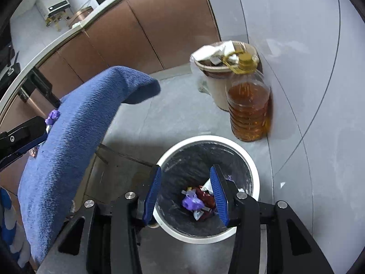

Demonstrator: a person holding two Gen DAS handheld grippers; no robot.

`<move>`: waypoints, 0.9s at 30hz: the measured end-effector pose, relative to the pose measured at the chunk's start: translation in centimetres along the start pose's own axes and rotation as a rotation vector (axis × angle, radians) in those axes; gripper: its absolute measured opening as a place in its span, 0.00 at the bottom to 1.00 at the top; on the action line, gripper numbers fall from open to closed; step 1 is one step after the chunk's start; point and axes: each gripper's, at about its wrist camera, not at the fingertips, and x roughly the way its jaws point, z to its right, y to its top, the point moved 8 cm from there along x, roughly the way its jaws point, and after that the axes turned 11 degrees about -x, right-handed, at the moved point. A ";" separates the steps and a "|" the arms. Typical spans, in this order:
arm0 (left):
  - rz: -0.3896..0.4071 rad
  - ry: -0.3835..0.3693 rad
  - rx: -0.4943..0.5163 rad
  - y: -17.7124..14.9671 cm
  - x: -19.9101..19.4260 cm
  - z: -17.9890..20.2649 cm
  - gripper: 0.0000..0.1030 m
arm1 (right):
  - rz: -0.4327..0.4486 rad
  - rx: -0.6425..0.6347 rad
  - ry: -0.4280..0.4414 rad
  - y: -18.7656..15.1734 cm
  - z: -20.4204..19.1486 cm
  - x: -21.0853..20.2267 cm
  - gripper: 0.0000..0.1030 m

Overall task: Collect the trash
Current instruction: 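Move both grippers back over the remaining trash on the towel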

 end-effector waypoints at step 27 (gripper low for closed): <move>0.427 0.461 -0.324 -2.4 -24.3 -22.0 0.64 | 0.203 -0.352 0.164 5.6 -20.3 -10.0 0.52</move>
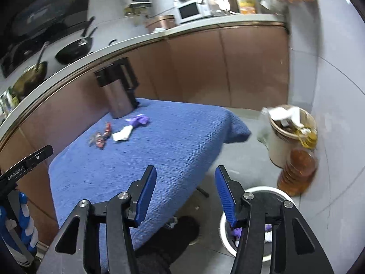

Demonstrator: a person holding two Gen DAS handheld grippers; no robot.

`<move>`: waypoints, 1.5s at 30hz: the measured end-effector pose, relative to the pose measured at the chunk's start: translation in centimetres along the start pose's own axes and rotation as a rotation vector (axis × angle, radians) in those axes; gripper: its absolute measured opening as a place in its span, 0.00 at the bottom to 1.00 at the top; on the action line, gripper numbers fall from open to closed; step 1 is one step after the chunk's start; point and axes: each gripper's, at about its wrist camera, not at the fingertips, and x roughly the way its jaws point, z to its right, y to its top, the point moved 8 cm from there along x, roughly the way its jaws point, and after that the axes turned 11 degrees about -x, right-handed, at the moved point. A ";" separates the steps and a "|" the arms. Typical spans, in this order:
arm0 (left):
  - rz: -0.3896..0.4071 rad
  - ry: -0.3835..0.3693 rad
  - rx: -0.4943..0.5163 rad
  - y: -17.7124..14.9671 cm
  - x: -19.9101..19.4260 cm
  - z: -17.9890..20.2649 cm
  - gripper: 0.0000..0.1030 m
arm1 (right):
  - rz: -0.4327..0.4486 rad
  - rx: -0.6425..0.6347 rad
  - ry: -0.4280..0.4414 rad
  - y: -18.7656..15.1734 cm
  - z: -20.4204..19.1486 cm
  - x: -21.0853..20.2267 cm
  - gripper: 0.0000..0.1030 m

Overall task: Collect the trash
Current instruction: 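Move both grippers back over the remaining trash on the towel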

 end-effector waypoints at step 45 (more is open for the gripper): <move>-0.208 0.077 -0.130 0.0 12.0 -12.3 0.64 | -0.132 -0.250 0.189 4.5 -14.5 14.7 0.64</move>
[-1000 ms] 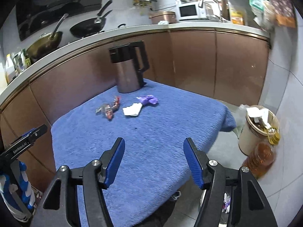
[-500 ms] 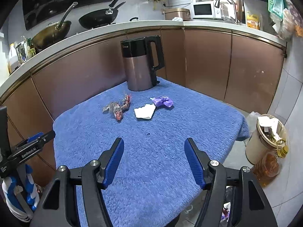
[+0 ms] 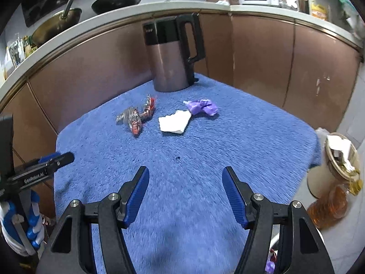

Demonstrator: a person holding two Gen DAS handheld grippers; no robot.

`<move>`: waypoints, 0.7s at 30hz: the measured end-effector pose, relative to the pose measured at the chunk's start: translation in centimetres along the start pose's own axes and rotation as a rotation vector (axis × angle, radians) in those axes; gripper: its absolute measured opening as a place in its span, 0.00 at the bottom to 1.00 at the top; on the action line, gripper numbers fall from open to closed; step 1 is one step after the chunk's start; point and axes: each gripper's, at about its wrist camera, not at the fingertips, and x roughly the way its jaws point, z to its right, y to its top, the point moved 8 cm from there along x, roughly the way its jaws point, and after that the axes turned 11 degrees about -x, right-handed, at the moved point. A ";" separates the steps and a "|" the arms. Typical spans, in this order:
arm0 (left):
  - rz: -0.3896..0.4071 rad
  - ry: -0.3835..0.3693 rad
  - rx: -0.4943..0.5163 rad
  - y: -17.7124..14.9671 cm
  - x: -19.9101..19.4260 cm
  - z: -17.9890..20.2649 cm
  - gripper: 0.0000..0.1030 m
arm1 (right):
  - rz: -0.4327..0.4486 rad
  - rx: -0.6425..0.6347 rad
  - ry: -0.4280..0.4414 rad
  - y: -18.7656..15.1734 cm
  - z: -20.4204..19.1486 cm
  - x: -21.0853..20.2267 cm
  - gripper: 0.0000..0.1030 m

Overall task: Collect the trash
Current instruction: 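Move both grippers back over the remaining trash on the towel, then grasp the clear red-striped plastic with the left gripper while the right grasps the flat tissue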

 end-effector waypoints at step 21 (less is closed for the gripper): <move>-0.167 -0.093 -0.067 6.4 14.8 4.4 0.53 | -0.067 0.077 0.142 6.4 1.2 16.5 0.56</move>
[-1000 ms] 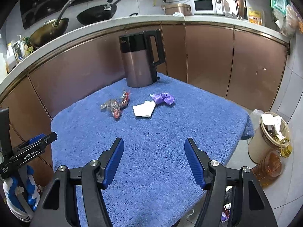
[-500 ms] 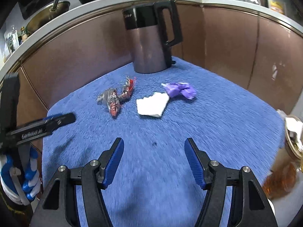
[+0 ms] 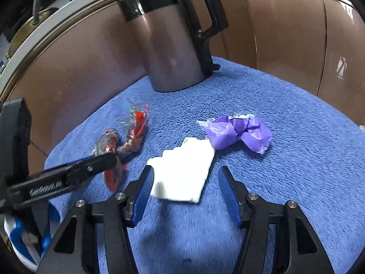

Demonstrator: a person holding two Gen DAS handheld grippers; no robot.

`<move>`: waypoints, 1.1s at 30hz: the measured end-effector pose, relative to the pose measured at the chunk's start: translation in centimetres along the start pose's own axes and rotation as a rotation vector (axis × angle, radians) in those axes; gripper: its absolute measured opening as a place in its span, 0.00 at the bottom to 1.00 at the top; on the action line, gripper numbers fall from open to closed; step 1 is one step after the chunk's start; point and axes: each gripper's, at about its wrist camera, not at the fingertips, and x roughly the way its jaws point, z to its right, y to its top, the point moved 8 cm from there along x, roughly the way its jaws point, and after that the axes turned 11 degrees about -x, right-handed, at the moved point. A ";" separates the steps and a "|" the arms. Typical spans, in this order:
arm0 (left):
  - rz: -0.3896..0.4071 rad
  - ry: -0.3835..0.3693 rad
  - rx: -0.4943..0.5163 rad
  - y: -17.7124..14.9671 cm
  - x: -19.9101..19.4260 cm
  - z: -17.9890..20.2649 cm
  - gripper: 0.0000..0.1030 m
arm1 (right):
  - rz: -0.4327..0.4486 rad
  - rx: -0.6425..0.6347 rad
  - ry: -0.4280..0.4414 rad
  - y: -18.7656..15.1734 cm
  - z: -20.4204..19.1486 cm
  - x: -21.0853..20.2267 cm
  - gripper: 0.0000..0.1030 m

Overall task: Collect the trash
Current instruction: 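Grasp the clear red-striped plastic with the left gripper while the right grasps the flat tissue, then carry the plastic and tissue with both grippers over the white bin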

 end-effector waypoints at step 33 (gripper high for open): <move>0.332 0.025 0.095 -7.0 -20.7 -0.2 0.15 | 0.199 -0.129 0.020 -5.9 -8.1 -18.6 0.06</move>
